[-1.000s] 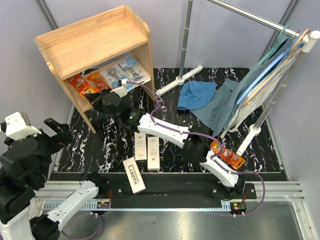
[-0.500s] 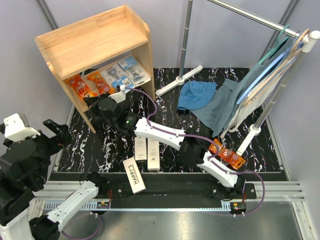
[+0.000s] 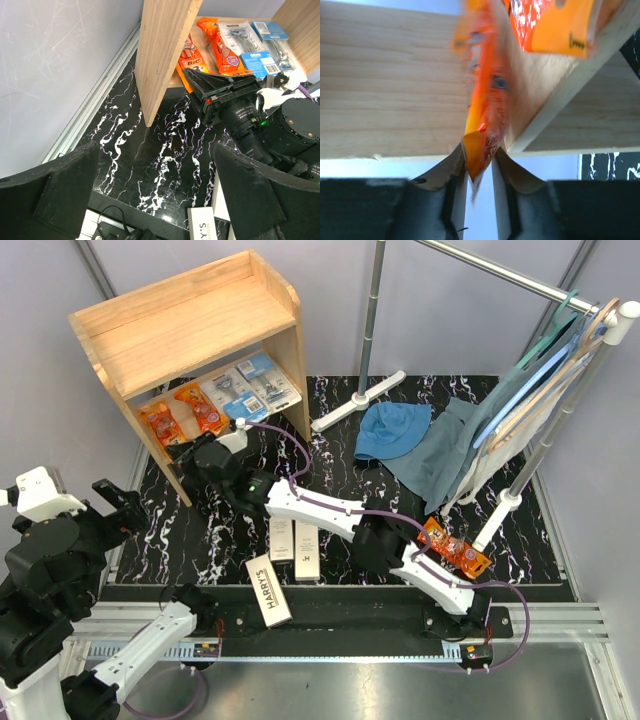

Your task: Place and organize the shaving razors onto the shelf

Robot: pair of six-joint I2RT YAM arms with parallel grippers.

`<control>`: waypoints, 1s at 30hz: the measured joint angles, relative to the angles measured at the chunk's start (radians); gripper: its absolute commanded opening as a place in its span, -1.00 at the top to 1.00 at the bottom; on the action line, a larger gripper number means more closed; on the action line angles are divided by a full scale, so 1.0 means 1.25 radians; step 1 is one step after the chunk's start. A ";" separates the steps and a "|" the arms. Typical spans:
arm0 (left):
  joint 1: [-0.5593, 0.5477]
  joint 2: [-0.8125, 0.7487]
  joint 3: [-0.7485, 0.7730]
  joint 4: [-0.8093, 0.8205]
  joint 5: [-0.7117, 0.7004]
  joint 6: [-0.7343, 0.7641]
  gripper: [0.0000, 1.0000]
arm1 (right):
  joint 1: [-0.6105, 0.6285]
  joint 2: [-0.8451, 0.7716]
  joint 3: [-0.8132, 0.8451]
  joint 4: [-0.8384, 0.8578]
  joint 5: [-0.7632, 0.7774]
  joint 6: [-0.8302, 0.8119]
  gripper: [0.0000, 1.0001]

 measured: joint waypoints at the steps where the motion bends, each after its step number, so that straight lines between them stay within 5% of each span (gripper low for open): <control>1: 0.000 0.000 -0.001 -0.001 0.000 0.001 -0.98 | 0.001 0.001 0.000 0.000 -0.005 0.002 0.27; 13: 0.000 -0.002 -0.011 -0.001 0.002 0.010 -0.98 | 0.004 0.002 -0.017 -0.023 -0.033 0.005 -0.22; 23: 0.000 -0.006 -0.034 -0.003 0.006 0.010 -0.98 | 0.004 -0.025 -0.096 -0.021 -0.049 -0.021 -0.26; 30: 0.000 -0.017 -0.047 -0.004 0.009 0.009 -0.98 | 0.004 -0.097 -0.190 0.012 -0.048 -0.047 -0.11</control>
